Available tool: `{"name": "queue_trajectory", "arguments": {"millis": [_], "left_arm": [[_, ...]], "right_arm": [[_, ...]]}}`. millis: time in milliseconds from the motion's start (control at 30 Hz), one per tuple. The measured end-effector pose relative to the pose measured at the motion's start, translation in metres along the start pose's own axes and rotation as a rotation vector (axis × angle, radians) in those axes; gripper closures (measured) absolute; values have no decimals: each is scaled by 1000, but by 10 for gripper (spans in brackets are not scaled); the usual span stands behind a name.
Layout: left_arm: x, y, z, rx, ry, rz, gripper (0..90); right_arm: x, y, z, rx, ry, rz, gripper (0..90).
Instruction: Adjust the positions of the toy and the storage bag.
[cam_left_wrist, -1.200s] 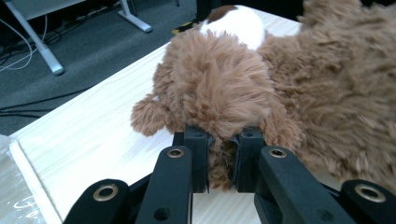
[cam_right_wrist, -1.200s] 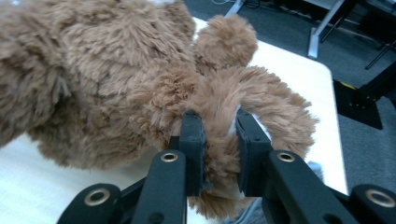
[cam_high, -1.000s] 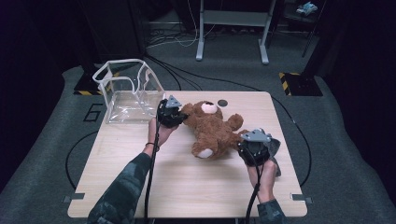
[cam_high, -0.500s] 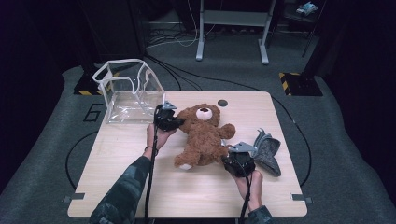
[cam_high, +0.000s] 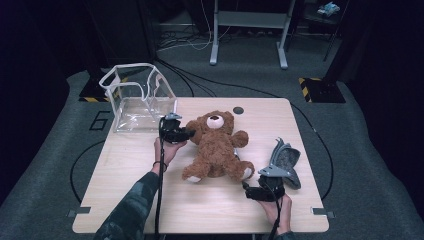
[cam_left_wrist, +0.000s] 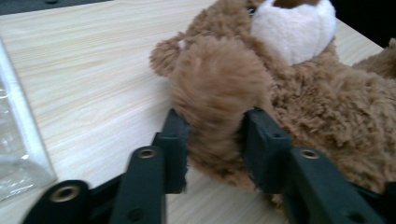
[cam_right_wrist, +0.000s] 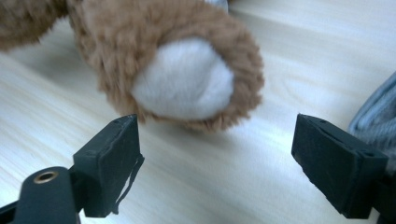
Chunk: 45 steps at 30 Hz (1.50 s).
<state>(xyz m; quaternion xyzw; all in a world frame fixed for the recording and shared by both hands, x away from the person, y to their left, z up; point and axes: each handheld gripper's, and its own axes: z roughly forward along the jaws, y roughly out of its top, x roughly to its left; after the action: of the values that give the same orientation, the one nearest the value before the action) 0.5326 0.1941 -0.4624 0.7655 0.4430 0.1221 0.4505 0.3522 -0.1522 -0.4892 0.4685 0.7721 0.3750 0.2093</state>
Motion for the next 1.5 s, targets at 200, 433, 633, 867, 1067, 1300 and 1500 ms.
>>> {"name": "queue_trajectory", "arguments": {"millis": [200,433,633,867,1067,1300,1500], "left_arm": [[-4,1,-9,-3,26,-16,390],[-24,8,-24,-43,46,13,267],[-41,18,-36,-68,63,19,199],[-70,35,-41,-87,72,47,149],[-99,48,-30,-63,93,85,111],[-125,63,-6,-23,112,83,63],[-144,72,15,28,119,110,55]], "right_arm": [[-8,-21,13,47,-31,-6,123],[-11,-34,20,73,-60,-16,95],[-15,-35,20,73,-50,-1,75],[-15,-34,22,70,-53,9,60],[-15,-34,22,69,-53,14,57],[-15,-34,22,73,-52,13,56],[-15,-34,22,71,-57,14,53]]}}
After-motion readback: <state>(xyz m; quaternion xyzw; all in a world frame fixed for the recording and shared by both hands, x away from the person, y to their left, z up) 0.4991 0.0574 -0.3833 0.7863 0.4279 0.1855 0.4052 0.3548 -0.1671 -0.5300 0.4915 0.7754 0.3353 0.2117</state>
